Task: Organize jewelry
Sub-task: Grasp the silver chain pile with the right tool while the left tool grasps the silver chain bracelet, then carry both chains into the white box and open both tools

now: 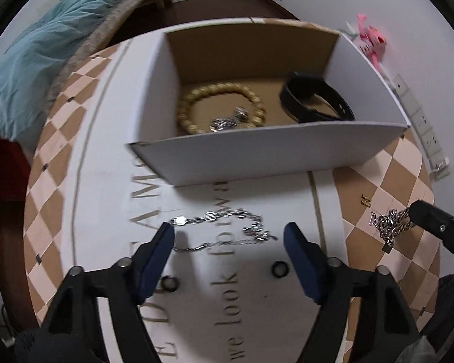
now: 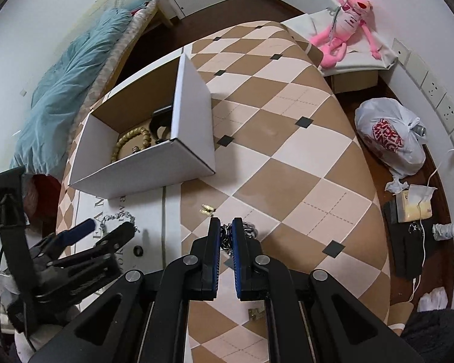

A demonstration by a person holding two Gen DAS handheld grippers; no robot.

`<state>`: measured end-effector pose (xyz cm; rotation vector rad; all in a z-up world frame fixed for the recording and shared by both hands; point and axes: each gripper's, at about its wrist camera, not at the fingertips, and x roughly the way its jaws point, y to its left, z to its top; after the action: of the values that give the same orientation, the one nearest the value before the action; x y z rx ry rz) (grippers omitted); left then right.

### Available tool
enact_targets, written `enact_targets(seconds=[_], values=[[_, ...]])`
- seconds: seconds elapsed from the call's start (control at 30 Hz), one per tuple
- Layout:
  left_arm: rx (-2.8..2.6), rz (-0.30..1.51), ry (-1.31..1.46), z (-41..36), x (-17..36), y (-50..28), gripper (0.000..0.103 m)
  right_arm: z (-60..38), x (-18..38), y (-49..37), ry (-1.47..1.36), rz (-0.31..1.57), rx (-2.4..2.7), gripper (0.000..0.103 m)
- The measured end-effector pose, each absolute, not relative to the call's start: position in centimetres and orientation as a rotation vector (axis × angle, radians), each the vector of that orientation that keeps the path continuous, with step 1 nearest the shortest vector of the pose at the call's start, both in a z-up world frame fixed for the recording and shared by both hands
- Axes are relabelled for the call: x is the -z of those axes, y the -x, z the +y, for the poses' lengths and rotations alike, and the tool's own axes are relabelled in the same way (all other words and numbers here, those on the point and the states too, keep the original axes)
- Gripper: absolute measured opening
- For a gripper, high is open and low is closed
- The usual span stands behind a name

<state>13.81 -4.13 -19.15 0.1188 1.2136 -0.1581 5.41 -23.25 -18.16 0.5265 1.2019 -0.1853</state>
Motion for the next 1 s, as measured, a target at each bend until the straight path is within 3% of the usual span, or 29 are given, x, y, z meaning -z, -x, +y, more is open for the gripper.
enact_targets(seconds=[0.1,0.13,0.2,0.43,1.0], values=[[0.171,1.194,-0.142,-4.7,19.3,-13.8,0.042,-23.7,18.4,-5.4,-0.534,1.205,0.196,0.008],[0.185,1.189,-0.140,-4.7,19.3,-14.0,0.025,-23.8,18.4,-5.3,-0.535,1.206,0.200,0.008],[0.206,1.184,-0.141,-5.1,19.1,-14.0,0.005,-23.8,18.6,-5.3,-0.537,1.209,0.204,0.008],[0.216,1.155,-0.081,-4.3,17.3,-13.3,0.002,-23.1,17.1,-5.3,-0.526,1.190,0.164,0.008],[0.297,0.964,0.170,2.3,3.6,-12.5,0.002,-20.1,5.2,-8.4,-0.508,1.020,-0.027,0.008]])
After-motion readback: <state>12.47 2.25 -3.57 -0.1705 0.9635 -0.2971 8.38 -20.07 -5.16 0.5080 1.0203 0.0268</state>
